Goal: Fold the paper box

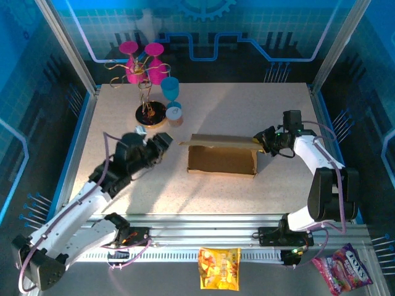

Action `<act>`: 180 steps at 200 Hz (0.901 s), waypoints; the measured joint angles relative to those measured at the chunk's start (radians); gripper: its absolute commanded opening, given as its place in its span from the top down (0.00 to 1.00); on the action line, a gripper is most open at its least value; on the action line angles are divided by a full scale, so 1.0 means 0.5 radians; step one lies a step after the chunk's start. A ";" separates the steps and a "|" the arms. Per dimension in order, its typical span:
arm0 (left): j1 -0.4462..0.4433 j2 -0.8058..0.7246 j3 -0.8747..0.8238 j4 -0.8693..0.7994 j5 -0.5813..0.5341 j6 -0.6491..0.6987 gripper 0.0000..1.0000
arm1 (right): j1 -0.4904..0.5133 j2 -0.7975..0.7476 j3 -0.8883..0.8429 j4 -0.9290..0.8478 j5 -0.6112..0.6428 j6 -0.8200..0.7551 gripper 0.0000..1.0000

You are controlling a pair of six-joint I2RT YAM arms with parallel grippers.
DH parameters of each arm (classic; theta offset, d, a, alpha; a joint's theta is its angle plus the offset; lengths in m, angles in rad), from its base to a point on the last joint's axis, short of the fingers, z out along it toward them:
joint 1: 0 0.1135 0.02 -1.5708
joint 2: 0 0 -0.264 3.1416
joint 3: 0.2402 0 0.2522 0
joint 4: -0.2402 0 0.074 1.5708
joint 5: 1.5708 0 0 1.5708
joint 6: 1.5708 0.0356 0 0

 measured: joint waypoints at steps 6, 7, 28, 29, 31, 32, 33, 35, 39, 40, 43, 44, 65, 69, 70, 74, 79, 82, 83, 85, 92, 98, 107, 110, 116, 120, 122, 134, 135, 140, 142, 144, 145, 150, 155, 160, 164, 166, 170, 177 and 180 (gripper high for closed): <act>0.073 0.053 0.067 -0.056 0.041 0.004 0.50 | 0.000 0.005 0.006 -0.004 0.001 -0.013 0.73; 0.082 0.061 0.076 -0.063 0.047 0.004 0.50 | 0.001 0.007 0.007 -0.004 0.000 -0.014 0.73; 0.204 0.372 0.339 -0.250 0.196 0.060 0.50 | 0.009 0.040 0.041 -0.019 0.003 -0.062 0.73; 0.205 0.388 0.350 -0.257 0.204 0.062 0.50 | 0.009 0.042 0.043 -0.020 0.004 -0.065 0.73; 0.207 0.411 0.365 -0.265 0.214 0.066 0.50 | 0.011 0.046 0.047 -0.021 0.006 -0.067 0.73; 0.208 0.438 0.380 -0.269 0.227 0.072 0.50 | 0.012 0.049 0.050 -0.023 0.008 -0.070 0.73; 0.208 0.451 0.387 -0.274 0.233 0.076 0.50 | 0.013 0.051 0.051 -0.024 0.008 -0.073 0.73; 0.210 0.483 0.408 -0.288 0.253 0.083 0.50 | 0.014 0.054 0.055 -0.024 0.008 -0.078 0.73; 0.210 0.541 0.440 -0.305 0.286 0.095 0.50 | 0.020 0.061 0.062 -0.025 0.012 -0.089 0.73; 0.210 0.552 0.446 -0.307 0.292 0.099 0.50 | 0.021 0.063 0.063 -0.026 0.014 -0.091 0.73; 0.210 0.597 0.472 -0.320 0.321 0.111 0.50 | 0.025 0.068 0.069 -0.027 0.018 -0.098 0.73; 0.210 0.607 0.476 -0.321 0.330 0.114 0.50 | 0.027 0.070 0.072 -0.027 0.020 -0.101 0.73; 0.204 0.849 0.560 -0.359 0.479 0.181 0.50 | 0.053 0.104 0.105 -0.039 0.040 -0.157 0.73; 0.201 0.887 0.563 -0.359 0.498 0.195 0.51 | 0.056 0.109 0.110 -0.040 0.043 -0.166 0.73; 0.201 0.893 0.564 -0.359 0.501 0.196 0.51 | 0.057 0.111 0.111 -0.040 0.043 -0.169 0.73; 0.201 0.927 0.566 -0.363 0.517 0.225 0.51 | 0.063 0.117 0.117 -0.043 0.047 -0.179 0.73; 0.199 0.956 0.570 -0.371 0.531 0.239 0.51 | 0.066 0.126 0.123 -0.043 0.052 -0.192 0.73; 0.198 0.980 0.576 -0.381 0.539 0.260 0.51 | 0.068 0.131 0.127 -0.046 0.053 -0.201 0.73; 0.197 0.990 0.580 -0.388 0.543 0.266 0.51 | 0.068 0.133 0.127 -0.047 0.053 -0.203 0.73; 0.196 1.000 0.584 -0.394 0.546 0.276 0.51 | 0.069 0.137 0.130 -0.047 0.053 -0.210 0.73; 0.191 1.055 0.611 -0.428 0.556 0.332 0.51 | 0.075 0.149 0.136 -0.049 0.060 -0.227 0.73; 0.186 1.102 0.638 -0.450 0.565 0.378 0.51 | 0.079 0.159 0.143 -0.053 0.070 -0.243 0.73; 0.180 1.161 0.663 -0.461 0.570 0.447 0.50 | 0.089 0.179 0.159 -0.063 0.087 -0.272 0.73; 0.179 1.174 0.668 -0.461 0.570 0.459 0.50 | 0.090 0.187 0.166 -0.067 0.091 -0.278 0.73; 0.173 1.205 0.671 -0.461 0.573 0.504 0.50 | 0.095 0.202 0.180 -0.076 0.098 -0.301 0.73; 0.171 1.226 0.671 -0.460 0.575 0.540 0.50 | 0.101 0.213 0.191 -0.082 0.105 -0.317 0.73; 0.169 1.233 0.671 -0.461 0.574 0.551 0.49 | 0.103 0.219 0.196 -0.086 0.108 -0.323 0.73; 0.157 1.290 0.671 -0.468 0.575 0.639 0.48 | 0.115 0.246 0.227 -0.108 0.129 -0.368 0.72; 0.156 1.294 0.671 -0.469 0.575 0.645 0.48 | 0.117 0.249 0.231 -0.109 0.135 -0.372 0.72; 0.149 1.317 0.671 -0.473 0.575 0.676 0.47 | 0.121 0.256 0.242 -0.117 0.142 -0.388 0.72; 0.146 1.328 0.671 -0.476 0.575 0.694 0.47 | 0.124 0.260 0.248 -0.125 0.146 -0.398 0.72; 0.143 1.336 0.671 -0.477 0.575 0.701 0.47 | 0.126 0.262 0.253 -0.128 0.150 -0.403 0.72; 0.143 1.339 0.671 -0.477 0.575 0.704 0.47 | 0.127 0.263 0.255 -0.131 0.150 -0.405 0.71; 0.134 1.364 0.671 -0.478 0.575 0.742 0.47 | 0.131 0.271 0.268 -0.141 0.159 -0.426 0.71; 0.127 1.388 0.671 -0.477 0.575 0.771 0.47 | 0.135 0.276 0.279 -0.151 0.166 -0.443 0.71; 0.120 1.409 0.670 -0.475 0.575 0.801 0.46 | 0.142 0.283 0.294 -0.165 0.180 -0.463 0.70; 0.116 1.427 0.670 -0.475 0.575 0.815 0.46 | 0.144 0.289 0.306 -0.176 0.191 -0.479 0.70; 0.114 1.436 0.668 -0.473 0.576 0.826 0.46 | 0.146 0.291 0.311 -0.180 0.195 -0.485 0.70; 0.110 1.447 0.666 -0.469 0.576 0.842 0.46 | 0.151 0.299 0.325 -0.197 0.205 -0.503 0.70; 0.107 1.466 0.656 -0.458 0.582 0.866 0.46 | 0.156 0.311 0.345 -0.217 0.225 -0.528 0.69; 0.105 1.474 0.650 -0.451 0.584 0.873 0.46 | 0.159 0.317 0.355 -0.230 0.232 -0.539 0.68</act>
